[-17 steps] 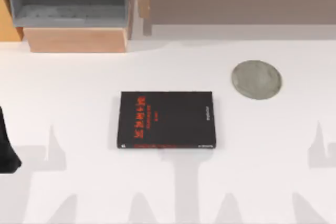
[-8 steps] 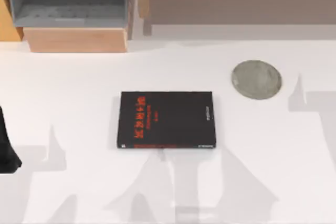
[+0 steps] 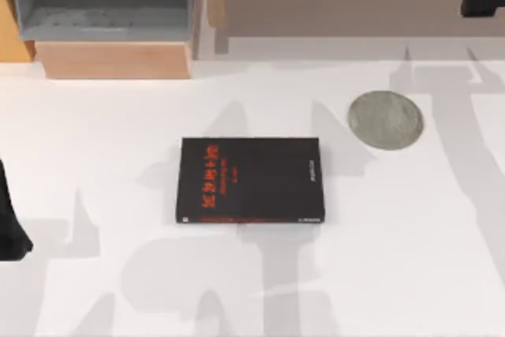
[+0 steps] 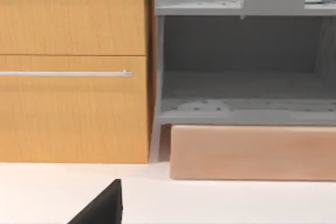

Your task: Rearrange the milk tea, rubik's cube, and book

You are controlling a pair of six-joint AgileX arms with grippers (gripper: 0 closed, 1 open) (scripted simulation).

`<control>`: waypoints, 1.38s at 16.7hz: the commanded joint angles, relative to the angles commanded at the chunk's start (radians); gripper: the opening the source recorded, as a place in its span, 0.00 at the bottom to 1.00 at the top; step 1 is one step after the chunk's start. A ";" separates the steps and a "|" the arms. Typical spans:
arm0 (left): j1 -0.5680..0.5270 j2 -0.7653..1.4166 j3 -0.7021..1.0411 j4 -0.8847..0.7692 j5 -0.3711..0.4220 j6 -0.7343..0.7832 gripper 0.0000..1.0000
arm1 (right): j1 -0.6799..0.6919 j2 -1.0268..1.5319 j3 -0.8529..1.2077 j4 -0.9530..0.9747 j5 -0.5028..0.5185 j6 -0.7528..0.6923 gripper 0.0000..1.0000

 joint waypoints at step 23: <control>0.000 0.000 0.000 0.000 0.000 0.000 1.00 | -0.003 0.529 0.533 0.051 0.003 0.006 1.00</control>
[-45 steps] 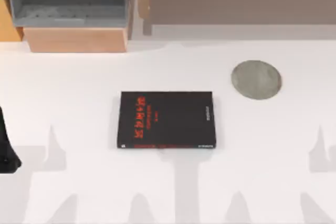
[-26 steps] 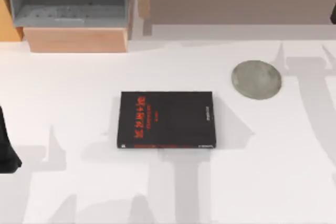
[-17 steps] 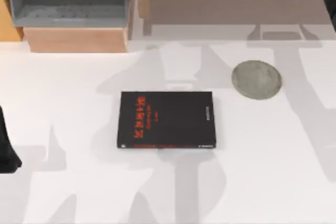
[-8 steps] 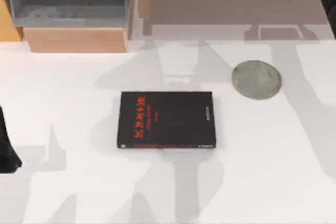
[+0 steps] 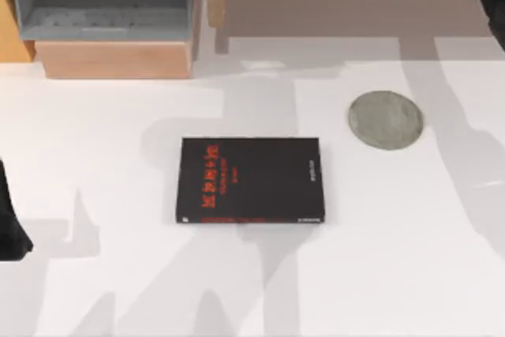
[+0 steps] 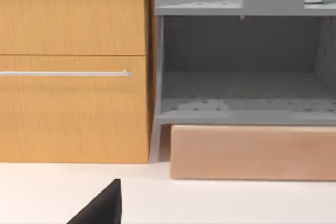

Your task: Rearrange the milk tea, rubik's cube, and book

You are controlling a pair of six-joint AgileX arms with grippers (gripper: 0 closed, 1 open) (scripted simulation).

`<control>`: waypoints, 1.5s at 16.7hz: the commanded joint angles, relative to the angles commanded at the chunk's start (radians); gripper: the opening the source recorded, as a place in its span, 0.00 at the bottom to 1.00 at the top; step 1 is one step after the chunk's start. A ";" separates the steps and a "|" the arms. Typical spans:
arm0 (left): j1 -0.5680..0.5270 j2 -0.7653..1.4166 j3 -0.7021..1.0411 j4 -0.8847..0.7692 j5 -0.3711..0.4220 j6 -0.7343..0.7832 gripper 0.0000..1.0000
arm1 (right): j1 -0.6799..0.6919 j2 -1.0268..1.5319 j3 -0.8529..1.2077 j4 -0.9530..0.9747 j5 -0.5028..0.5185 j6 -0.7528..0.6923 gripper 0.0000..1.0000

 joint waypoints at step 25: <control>0.000 0.000 0.000 0.000 0.000 0.000 1.00 | -0.003 0.016 0.022 -0.008 -0.003 0.000 0.00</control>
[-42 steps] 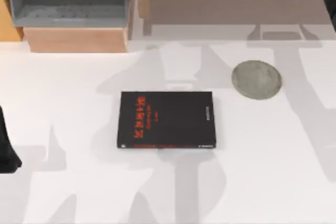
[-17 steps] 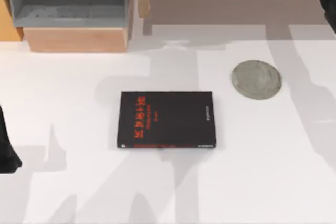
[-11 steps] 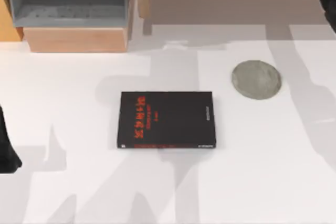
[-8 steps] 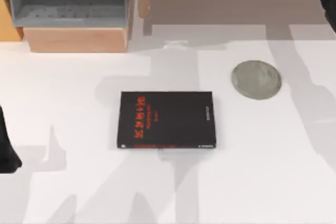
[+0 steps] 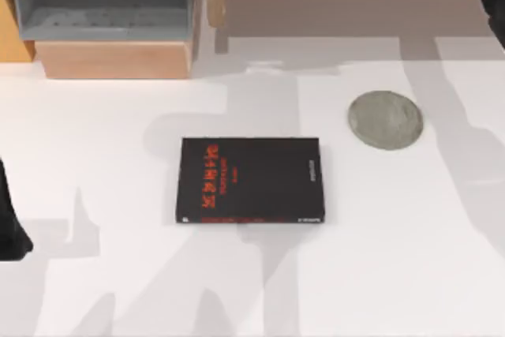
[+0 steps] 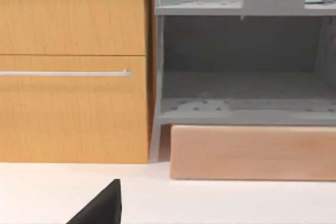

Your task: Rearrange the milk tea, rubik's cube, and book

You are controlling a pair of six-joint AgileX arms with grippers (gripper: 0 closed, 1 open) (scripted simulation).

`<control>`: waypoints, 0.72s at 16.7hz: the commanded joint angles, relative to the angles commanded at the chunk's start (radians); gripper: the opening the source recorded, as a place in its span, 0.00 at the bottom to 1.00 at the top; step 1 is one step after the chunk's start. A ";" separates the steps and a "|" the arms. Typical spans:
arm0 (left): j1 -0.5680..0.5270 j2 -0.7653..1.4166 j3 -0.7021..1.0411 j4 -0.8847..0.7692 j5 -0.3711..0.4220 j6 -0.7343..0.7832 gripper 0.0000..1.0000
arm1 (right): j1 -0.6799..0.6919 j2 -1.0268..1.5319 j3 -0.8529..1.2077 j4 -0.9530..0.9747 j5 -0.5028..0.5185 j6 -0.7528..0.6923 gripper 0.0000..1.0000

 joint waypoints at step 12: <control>0.000 0.000 0.000 0.000 0.000 0.000 1.00 | 0.042 -0.265 -0.337 0.068 0.035 0.003 0.00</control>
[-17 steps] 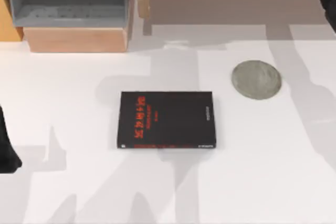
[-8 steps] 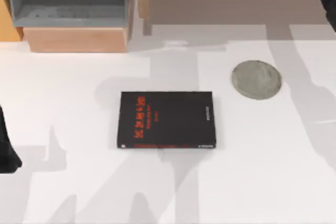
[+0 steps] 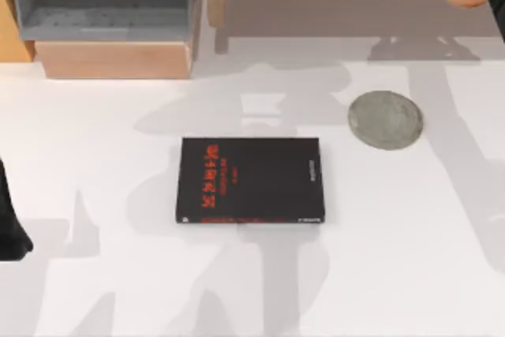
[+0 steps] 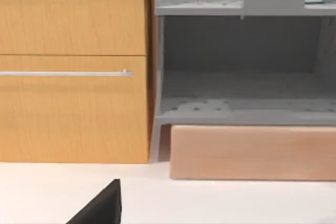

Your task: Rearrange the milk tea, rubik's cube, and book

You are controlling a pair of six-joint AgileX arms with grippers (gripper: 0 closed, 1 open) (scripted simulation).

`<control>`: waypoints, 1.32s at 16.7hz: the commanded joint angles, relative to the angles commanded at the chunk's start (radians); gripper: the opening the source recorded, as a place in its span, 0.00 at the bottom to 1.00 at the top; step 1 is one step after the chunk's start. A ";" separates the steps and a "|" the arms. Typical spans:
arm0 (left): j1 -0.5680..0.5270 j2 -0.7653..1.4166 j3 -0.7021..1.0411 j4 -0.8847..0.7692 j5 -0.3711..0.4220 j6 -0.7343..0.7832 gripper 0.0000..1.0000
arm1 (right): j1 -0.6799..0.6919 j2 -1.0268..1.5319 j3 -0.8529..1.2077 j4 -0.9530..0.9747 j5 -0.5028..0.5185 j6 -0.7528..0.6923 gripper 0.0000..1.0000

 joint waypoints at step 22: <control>0.000 0.000 0.000 0.000 0.000 0.000 1.00 | 0.254 0.234 -0.263 0.486 0.259 0.005 0.00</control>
